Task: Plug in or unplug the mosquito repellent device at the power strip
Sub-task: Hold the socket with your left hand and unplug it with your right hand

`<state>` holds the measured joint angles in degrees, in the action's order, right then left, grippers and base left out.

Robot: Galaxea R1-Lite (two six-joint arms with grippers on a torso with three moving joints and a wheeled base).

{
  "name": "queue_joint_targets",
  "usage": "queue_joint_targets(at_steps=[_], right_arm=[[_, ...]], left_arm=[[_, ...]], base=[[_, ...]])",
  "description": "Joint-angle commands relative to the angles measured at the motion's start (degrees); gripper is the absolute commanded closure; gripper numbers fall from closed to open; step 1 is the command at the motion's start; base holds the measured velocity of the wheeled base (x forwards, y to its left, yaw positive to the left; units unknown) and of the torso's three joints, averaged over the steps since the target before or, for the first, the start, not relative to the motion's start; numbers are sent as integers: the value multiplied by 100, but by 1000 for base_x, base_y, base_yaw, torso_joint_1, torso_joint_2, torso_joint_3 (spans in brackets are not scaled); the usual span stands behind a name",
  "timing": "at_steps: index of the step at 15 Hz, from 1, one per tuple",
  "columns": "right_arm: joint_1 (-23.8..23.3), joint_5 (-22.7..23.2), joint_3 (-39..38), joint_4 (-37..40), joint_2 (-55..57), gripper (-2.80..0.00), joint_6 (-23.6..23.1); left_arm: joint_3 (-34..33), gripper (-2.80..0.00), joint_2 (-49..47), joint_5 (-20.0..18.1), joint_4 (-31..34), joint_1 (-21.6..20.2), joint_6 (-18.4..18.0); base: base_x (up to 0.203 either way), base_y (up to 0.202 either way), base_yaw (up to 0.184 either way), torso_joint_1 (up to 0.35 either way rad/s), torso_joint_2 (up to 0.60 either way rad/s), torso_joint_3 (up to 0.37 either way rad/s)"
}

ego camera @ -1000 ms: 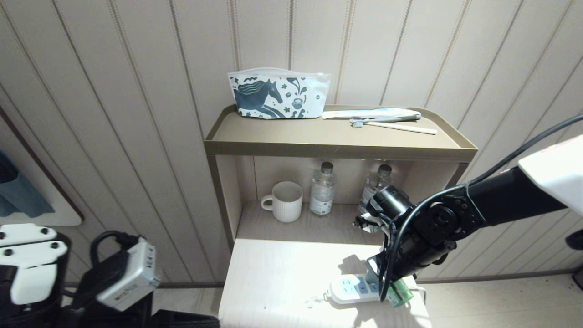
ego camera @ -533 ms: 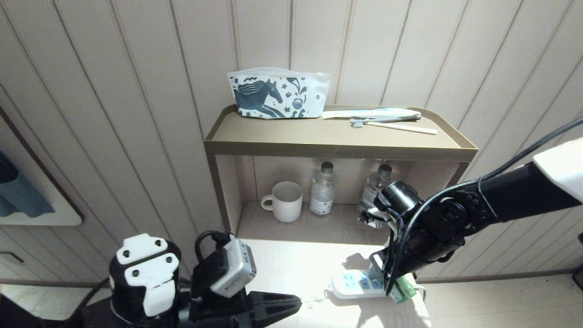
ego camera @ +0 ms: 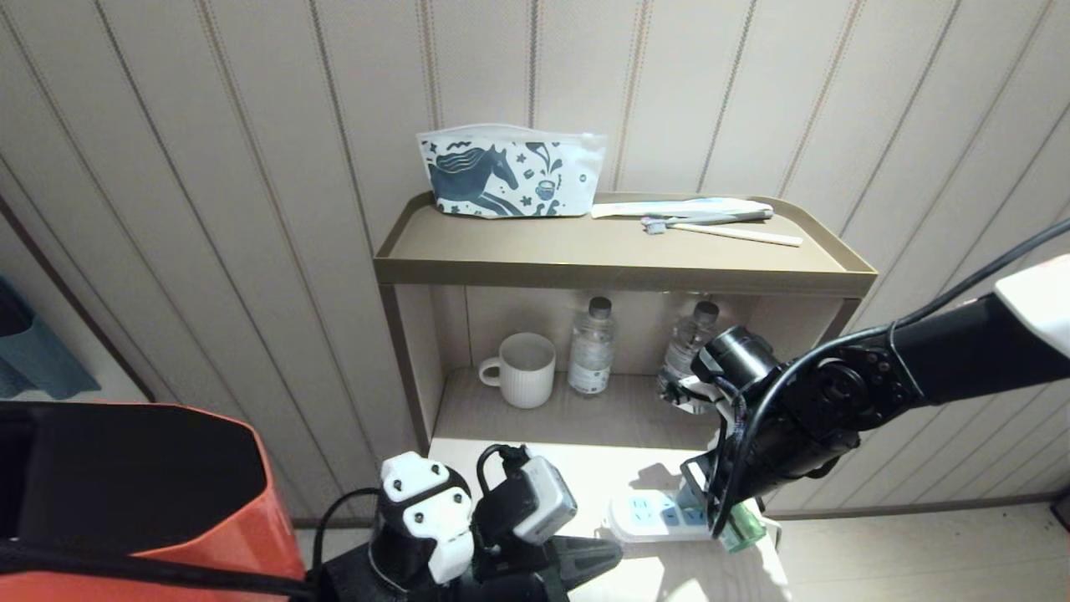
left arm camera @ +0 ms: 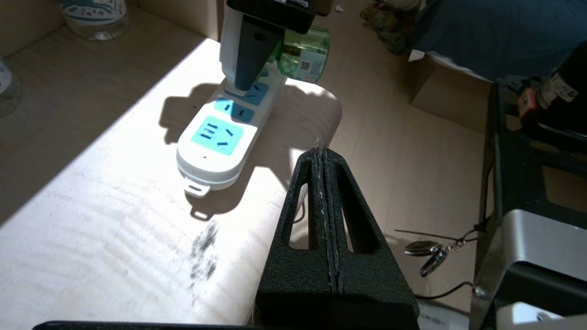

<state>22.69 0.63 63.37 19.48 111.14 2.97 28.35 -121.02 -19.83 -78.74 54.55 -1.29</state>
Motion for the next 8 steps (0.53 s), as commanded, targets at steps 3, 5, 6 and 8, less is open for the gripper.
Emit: queue_joint_targets(at_steps=[3, 5, 6, 8], right_arm=[[8, 7, 0, 12, -12, 0, 3], [-10, 9, -17, 12, -5, 0, 10], [-10, 11, -44, 7, -5, 0, 10], [-10, 16, -52, 3, 36, 0, 10]], left_arm=[[712, 0, -846, 505, 78, 376, 5], [927, 0, -1054, 611, 98, 389, 7], [1085, 0, -1150, 758, 91, 386, 9], [1375, 0, -1403, 1015, 74, 355, 21]], base=[[0, 0, 0, 0, 0, 0], [0, 0, 0, 0, 0, 0], [0, 0, 0, 0, 0, 0], [0, 0, 0, 0, 0, 0]])
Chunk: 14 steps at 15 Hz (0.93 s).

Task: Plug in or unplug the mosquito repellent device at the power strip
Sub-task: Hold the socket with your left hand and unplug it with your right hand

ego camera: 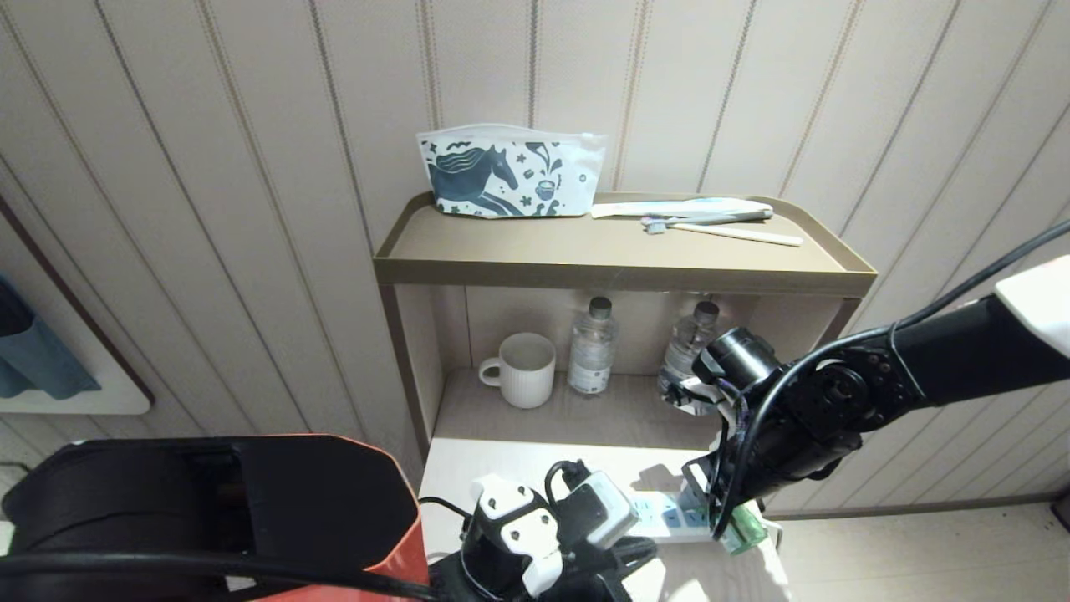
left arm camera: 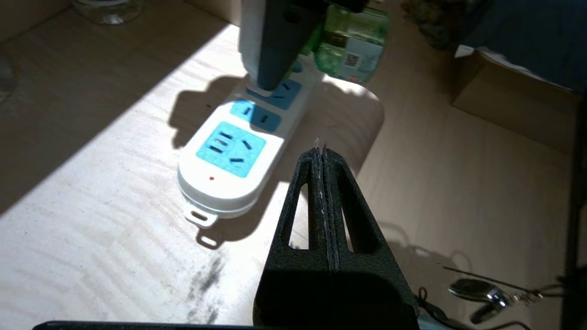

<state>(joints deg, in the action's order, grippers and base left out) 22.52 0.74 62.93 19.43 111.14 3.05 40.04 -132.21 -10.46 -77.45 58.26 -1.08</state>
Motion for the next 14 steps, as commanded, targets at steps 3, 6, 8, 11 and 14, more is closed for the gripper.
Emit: queue_joint_targets(at_steps=[3, 6, 8, 11, 14], right_arm=[[-1, 130, -34, 8, 57, 0, -6], [-63, 154, -44, 8, 57, 0, -6], [-72, 163, -44, 8, 66, 0, -15], [-63, 181, -62, 8, 92, 0, -15], [-54, 216, -98, 8, 137, 0, -16]], left_arm=[[649, 0, -549, 303, -8, -22, 11], [936, 0, -744, 419, 175, -23, 2], [1076, 0, -815, 474, 335, -78, -33], [1236, 0, -945, 534, 385, -86, -42], [1427, 0, -1106, 633, 459, -104, -194]], base=[[0, 0, 0, 0, 0, 0], [0, 0, 0, 0, 0, 0], [0, 0, 0, 0, 0, 0], [0, 0, 0, 0, 0, 0], [0, 0, 0, 0, 0, 0]])
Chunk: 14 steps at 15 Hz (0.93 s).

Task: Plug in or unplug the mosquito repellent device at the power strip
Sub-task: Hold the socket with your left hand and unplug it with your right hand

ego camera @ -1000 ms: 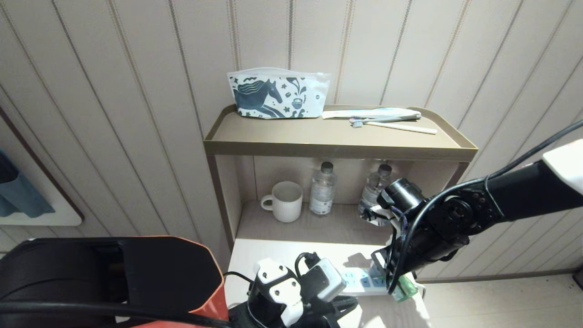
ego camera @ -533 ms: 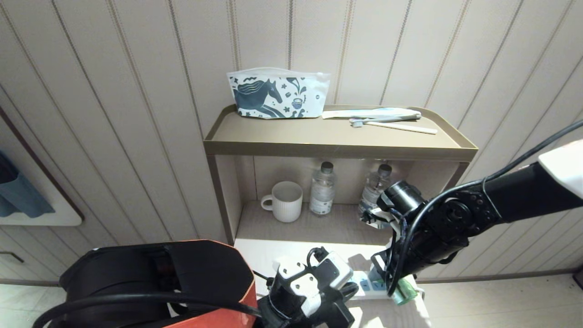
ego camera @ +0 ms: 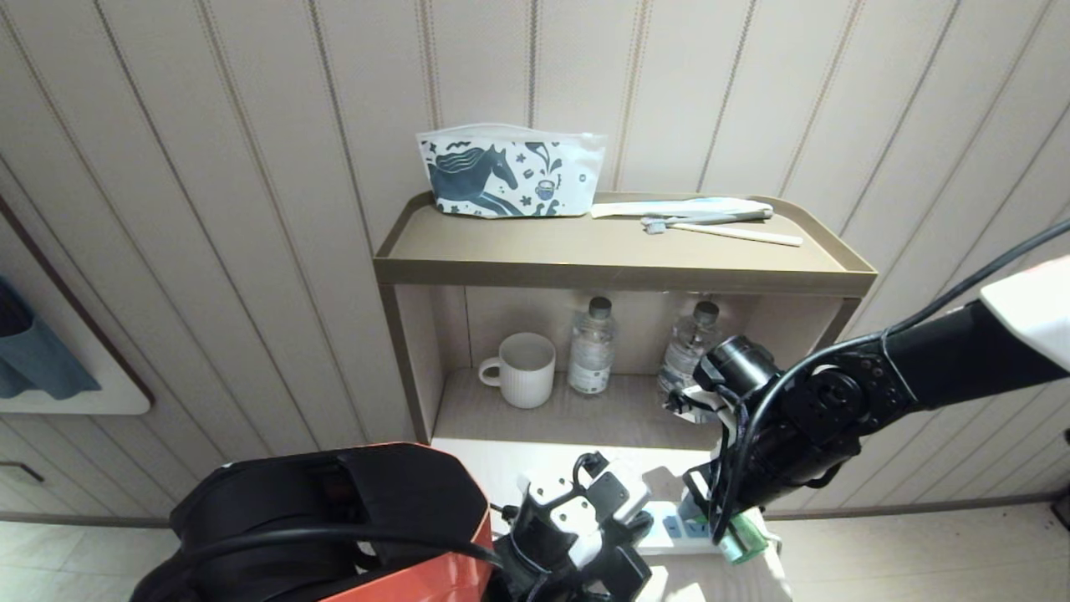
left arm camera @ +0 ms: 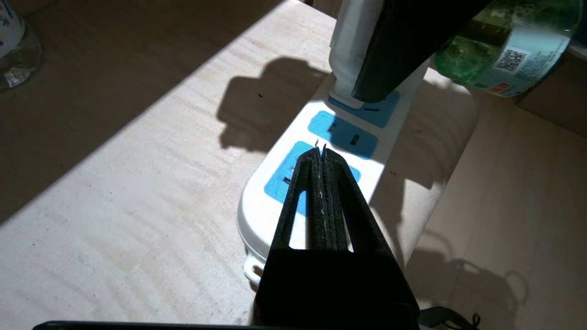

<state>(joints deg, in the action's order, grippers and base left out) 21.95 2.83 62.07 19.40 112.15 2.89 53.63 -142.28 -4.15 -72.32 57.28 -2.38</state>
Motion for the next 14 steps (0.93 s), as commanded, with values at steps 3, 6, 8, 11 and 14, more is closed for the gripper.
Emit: queue_joint_targets(at_steps=[3, 6, 8, 11, 14], right_arm=[[3, 7, -116, -125, 167, 0, -8], [13, -3, -205, -299, 273, 0, -8], [67, -22, -250, -375, 395, 0, -16], [73, -28, -248, -375, 465, 0, -16], [82, -37, -257, -375, 448, 0, -16]], left_arm=[[75, 0, -195, 11, -60, -6, -286], [76, 0, -310, 18, -107, -6, -388], [73, 0, -318, 11, -66, -6, -449], [112, 0, -358, 2, -37, 2, -640], [115, 0, -395, 11, -28, 3, -738]], base=[[0, 0, 0, 0, 0, 0], [0, 0, 0, 0, 0, 0], [0, 0, 0, 0, 0, 0], [0, 0, 0, 0, 0, 0], [0, 0, 0, 0, 0, 0]])
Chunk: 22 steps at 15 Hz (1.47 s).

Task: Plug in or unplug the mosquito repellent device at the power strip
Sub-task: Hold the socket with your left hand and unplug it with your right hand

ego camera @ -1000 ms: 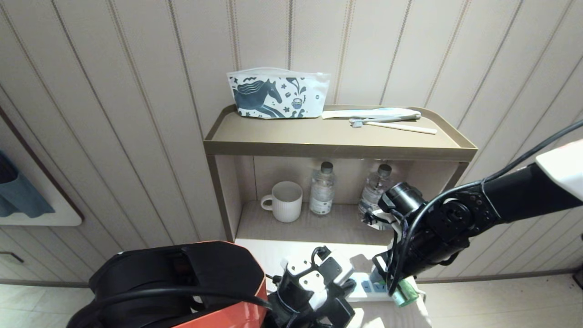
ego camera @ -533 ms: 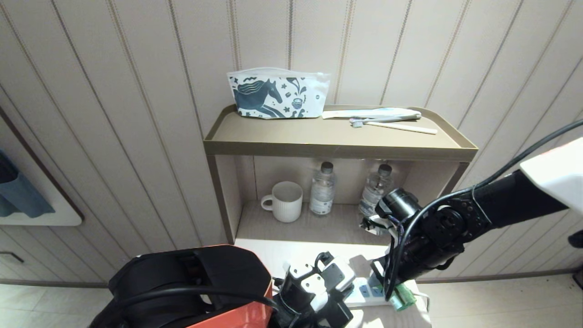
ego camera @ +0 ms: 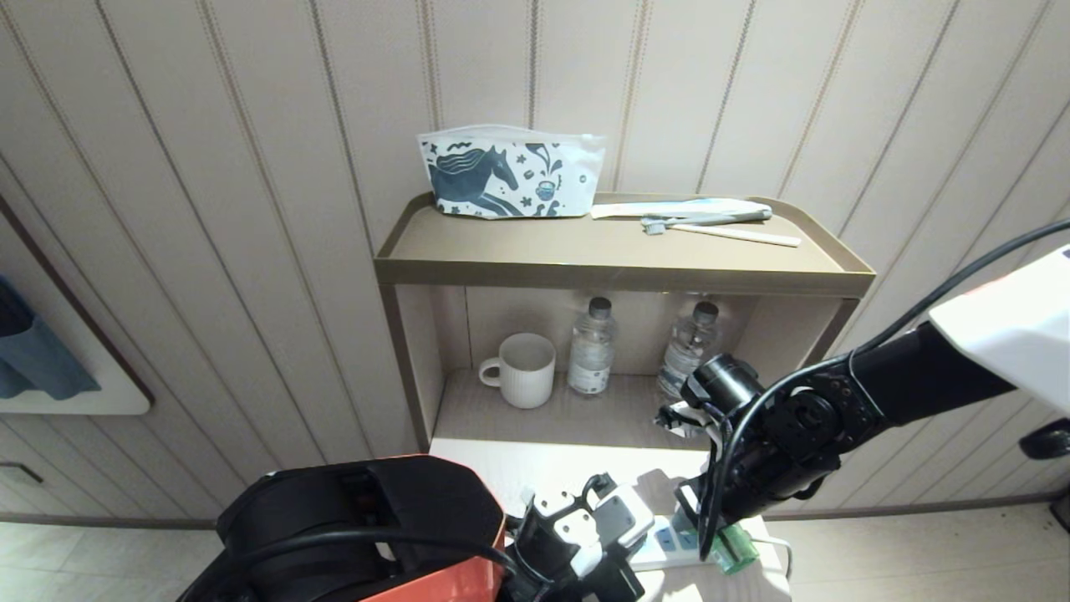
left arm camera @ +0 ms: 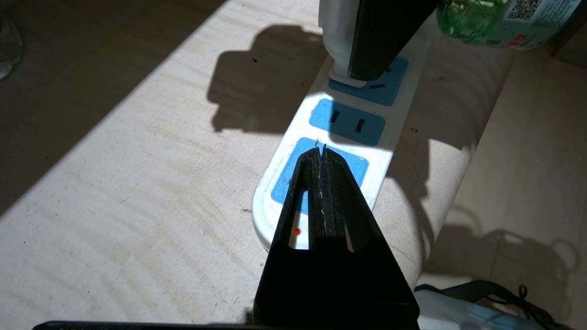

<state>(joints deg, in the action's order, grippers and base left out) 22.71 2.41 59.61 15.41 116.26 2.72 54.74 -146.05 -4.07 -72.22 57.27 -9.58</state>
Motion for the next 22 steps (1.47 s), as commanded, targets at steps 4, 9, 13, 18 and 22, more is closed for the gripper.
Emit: queue_joint_targets(at_steps=[4, 9, 13, 18, 22], right_arm=[[5, 5, -11, 24, 11, 0, -7], [132, -57, -75, 60, -271, 0, -7], [339, -508, -93, 101, -399, 0, -164], [550, -857, -46, 94, -350, 0, -184], [550, -883, 15, 94, -341, 0, -175]], left_arm=[[28, 0, -152, 2, -22, 4, -280], [64, 0, -231, -6, -47, 3, -281], [46, 0, -240, -15, -108, 3, -281], [37, 0, -248, -23, -126, 3, -281], [55, 0, -231, -41, -126, 3, -272]], base=[[0, 0, 0, 0, 0, 0], [0, 0, 0, 0, 0, 0], [0, 0, 0, 0, 0, 0], [0, 0, 0, 0, 0, 0], [0, 0, 0, 0, 0, 0]])
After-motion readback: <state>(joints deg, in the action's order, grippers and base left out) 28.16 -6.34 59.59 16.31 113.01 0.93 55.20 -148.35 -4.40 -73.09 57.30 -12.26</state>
